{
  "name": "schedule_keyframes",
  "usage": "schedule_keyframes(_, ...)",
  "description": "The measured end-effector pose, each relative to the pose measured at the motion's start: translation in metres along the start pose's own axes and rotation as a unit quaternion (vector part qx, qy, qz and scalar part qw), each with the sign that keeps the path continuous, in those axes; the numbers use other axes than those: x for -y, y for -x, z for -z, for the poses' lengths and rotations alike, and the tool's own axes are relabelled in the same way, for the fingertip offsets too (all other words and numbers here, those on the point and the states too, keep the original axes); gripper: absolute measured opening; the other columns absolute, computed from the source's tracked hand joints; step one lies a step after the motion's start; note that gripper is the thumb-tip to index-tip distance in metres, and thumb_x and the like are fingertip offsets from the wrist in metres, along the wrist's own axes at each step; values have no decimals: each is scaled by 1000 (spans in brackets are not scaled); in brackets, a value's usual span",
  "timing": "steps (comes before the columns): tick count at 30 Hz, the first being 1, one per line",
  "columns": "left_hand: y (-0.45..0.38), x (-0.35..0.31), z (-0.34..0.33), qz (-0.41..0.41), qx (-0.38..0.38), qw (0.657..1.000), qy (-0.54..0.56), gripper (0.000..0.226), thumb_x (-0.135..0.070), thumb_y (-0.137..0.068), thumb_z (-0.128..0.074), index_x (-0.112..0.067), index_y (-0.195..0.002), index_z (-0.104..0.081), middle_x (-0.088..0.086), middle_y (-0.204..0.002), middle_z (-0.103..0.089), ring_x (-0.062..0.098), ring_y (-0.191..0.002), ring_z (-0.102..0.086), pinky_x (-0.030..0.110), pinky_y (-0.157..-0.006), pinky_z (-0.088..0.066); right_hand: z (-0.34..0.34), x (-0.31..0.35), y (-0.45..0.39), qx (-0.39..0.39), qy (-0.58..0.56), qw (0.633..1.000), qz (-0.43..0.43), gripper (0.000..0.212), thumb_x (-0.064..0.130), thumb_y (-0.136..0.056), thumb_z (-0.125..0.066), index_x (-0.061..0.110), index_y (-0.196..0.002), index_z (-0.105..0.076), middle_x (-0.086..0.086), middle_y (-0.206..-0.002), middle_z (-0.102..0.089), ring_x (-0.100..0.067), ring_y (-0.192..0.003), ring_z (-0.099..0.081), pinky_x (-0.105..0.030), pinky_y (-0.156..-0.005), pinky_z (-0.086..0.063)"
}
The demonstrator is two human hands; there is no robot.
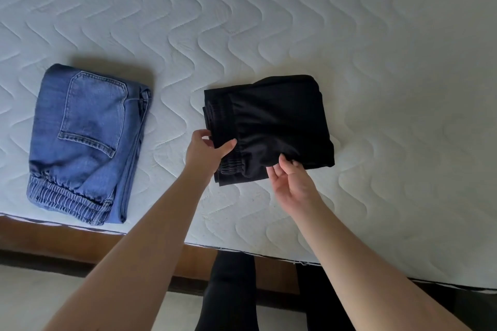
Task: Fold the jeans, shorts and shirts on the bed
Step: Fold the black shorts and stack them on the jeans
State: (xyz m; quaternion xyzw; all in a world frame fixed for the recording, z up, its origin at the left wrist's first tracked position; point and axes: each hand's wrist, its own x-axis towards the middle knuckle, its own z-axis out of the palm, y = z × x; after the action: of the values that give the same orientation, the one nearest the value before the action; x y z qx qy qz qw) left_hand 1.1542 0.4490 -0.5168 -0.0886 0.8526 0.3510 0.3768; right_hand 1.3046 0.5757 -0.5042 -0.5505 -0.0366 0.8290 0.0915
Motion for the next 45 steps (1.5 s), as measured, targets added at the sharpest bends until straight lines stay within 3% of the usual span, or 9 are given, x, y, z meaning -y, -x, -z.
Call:
schedule_keyframes(5,3,8,-3,-28,-20,999,-16,67,-54,-75,-76,-30,-129,-44,-8,-104,-61,16,-96,-63,24,-60,-51,13,1,-12,-86,222,971,22,6,10,-96,-60,9,-102,-59,-10,-110,-67,-26,-106,-67,-29,-79,-58)
schedule_keyframes(8,1,10,-4,-40,-25,998,-47,67,-54,-77,-75,-28,-130,-43,-6,-106,-61,18,-95,-63,31,-71,-56,15,10,-13,-141,385,911,38,18,25,-91,-69,8,-88,-62,-12,-97,-72,-16,-79,-73,-22,-60,-57)
schedule_keyframes(18,5,8,-15,-24,-64,998,-18,63,-42,-79,-78,-28,-127,-40,-9,-105,-59,16,-92,-63,37,-78,-57,13,41,7,-35,79,992,-89,59,34,-71,-84,9,-118,-58,-15,-103,-73,-27,-94,-72,-40,-78,-61)
schedule_keyframes(23,5,9,-17,-10,-66,998,-8,55,-38,-82,-76,-29,-125,-43,-11,-103,-59,15,-91,-63,36,-79,-57,21,37,-3,-39,-6,998,-44,31,16,-90,-69,8,-119,-62,-9,-107,-74,-23,-99,-71,-38,-79,-59)
schedule_keyframes(29,3,6,-14,-13,-59,998,-3,50,-31,-88,-70,-27,-130,-43,-8,-105,-62,16,-95,-63,40,-83,-57,40,50,-5,-49,65,996,-40,38,23,-86,-73,10,-120,-61,-8,-108,-74,-21,-104,-70,-37,-87,-57)
schedule_keyframes(35,16,9,-19,-75,0,995,-71,100,-45,-70,-83,-28,-147,-22,-5,-135,-50,19,-121,-51,41,-98,-50,45,73,-5,-86,137,987,1,50,35,-82,-75,8,-122,-60,-11,-116,-71,-22,-105,-69,-33,-80,-60)
schedule_keyframes(40,13,14,-21,-105,-10,988,-114,99,-30,-74,-82,-26,-151,-20,0,-146,-43,26,-132,-44,51,-106,-44,56,71,-8,-72,118,990,41,46,32,-93,-63,8,-132,-55,0,-113,-67,-14,-103,-65,-30,-84,-53)
schedule_keyframes(42,11,13,-21,-107,-13,983,-147,103,-36,-72,-83,-24,-151,-19,5,-145,-40,28,-131,-42,50,-107,-42,61,71,-7,-124,239,962,37,38,40,-92,-64,11,-117,-64,1,-108,-70,-13,-96,-67,-29,-82,-52)
schedule_keyframes(45,7,11,-17,-104,-12,983,-154,110,-54,-65,-82,-28,-150,-18,6,-145,-31,29,-130,-38,51,-105,-42,64,80,-10,-250,497,816,159,45,53,-89,-62,8,-82,-63,1,-74,-63,-15,-70,-61,-36,-69,-50)
